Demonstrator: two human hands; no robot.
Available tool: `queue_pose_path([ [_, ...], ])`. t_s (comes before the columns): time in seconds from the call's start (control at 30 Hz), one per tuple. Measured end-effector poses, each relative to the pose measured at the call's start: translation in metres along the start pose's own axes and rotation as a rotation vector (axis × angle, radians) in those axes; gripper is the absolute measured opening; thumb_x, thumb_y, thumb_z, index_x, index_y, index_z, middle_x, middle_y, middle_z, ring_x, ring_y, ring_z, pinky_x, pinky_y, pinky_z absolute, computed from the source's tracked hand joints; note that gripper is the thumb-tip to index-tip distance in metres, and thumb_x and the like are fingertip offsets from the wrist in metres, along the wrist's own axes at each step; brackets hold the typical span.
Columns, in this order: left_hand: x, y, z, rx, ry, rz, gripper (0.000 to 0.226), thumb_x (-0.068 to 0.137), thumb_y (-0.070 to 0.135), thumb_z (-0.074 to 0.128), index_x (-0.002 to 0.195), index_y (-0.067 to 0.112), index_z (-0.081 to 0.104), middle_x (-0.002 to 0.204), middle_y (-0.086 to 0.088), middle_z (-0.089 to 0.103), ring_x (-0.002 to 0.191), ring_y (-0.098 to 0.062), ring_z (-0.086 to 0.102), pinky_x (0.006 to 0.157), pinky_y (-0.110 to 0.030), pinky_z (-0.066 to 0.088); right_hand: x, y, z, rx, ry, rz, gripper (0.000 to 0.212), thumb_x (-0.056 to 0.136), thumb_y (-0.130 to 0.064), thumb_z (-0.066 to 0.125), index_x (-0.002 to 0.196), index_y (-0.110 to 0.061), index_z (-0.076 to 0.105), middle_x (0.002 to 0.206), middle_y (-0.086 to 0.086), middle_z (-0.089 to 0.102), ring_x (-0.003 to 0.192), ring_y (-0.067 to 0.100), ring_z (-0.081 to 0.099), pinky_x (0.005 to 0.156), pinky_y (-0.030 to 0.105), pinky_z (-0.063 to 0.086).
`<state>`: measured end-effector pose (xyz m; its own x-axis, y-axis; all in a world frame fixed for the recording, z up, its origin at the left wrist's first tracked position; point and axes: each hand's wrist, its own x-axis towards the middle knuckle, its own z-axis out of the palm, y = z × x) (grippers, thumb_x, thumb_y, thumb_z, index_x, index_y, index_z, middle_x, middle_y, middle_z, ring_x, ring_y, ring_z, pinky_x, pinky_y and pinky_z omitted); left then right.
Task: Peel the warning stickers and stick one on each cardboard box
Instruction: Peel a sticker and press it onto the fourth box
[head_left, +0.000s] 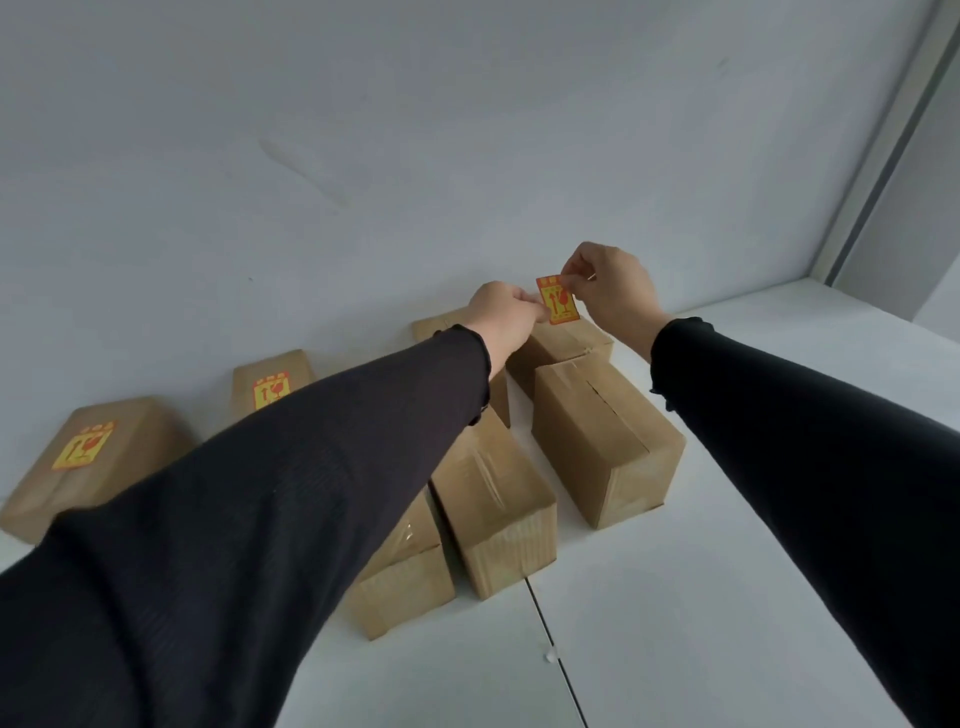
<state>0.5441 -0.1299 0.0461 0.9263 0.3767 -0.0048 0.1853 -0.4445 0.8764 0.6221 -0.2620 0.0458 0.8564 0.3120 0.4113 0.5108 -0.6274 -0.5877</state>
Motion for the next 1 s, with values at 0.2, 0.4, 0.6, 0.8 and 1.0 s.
queue_pose_path([
  [0.2,0.017,-0.01,0.015,0.126,0.016,-0.002,0.011,0.084,0.018,0.073,0.09,0.009,0.076,0.093,-0.009,0.072,0.086,-0.022,0.064,0.075,-0.032,0.054,0.007,0.019,0.017,-0.035,-0.078,0.031,0.011,0.092,-0.021,0.06,0.083,-0.027,0.06,0.092,-0.002,0.069,0.08,0.019,0.066,0.062,0.028,0.044],
  [0.4,0.021,-0.009,0.023,0.265,0.049,0.001,0.014,0.086,0.018,0.072,0.095,0.008,0.076,0.088,-0.005,0.069,0.082,-0.022,0.063,0.072,-0.03,0.054,0.01,0.025,0.023,-0.055,-0.072,0.052,0.006,0.09,-0.022,0.06,0.085,-0.026,0.062,0.093,-0.003,0.066,0.087,0.019,0.06,0.066,0.028,0.041],
  [0.6,0.022,-0.011,0.024,0.332,0.079,0.012,0.013,0.086,0.017,0.069,0.09,0.008,0.077,0.082,-0.004,0.068,0.065,-0.015,0.057,0.058,-0.025,0.047,0.01,0.027,0.031,-0.063,-0.051,0.039,0.007,0.089,-0.022,0.059,0.087,-0.026,0.065,0.094,-0.004,0.068,0.089,0.019,0.061,0.068,0.03,0.046],
  [0.8,0.022,-0.009,0.022,0.361,0.082,0.016,0.012,0.084,0.014,0.068,0.088,0.008,0.078,0.074,-0.001,0.064,0.063,-0.014,0.056,0.054,-0.023,0.043,0.013,0.027,0.032,-0.076,-0.06,0.033,0.008,0.088,-0.022,0.061,0.09,-0.025,0.068,0.096,-0.003,0.068,0.09,0.019,0.061,0.073,0.031,0.049],
  [1.0,0.021,-0.006,0.024,0.47,0.087,0.048,0.015,0.084,0.02,0.069,0.092,0.007,0.071,0.084,-0.004,0.066,0.072,-0.019,0.058,0.052,-0.027,0.042,0.015,0.026,0.035,-0.126,-0.091,0.041,0.006,0.087,-0.024,0.065,0.09,-0.024,0.069,0.095,-0.004,0.068,0.092,0.018,0.061,0.074,0.033,0.05],
])
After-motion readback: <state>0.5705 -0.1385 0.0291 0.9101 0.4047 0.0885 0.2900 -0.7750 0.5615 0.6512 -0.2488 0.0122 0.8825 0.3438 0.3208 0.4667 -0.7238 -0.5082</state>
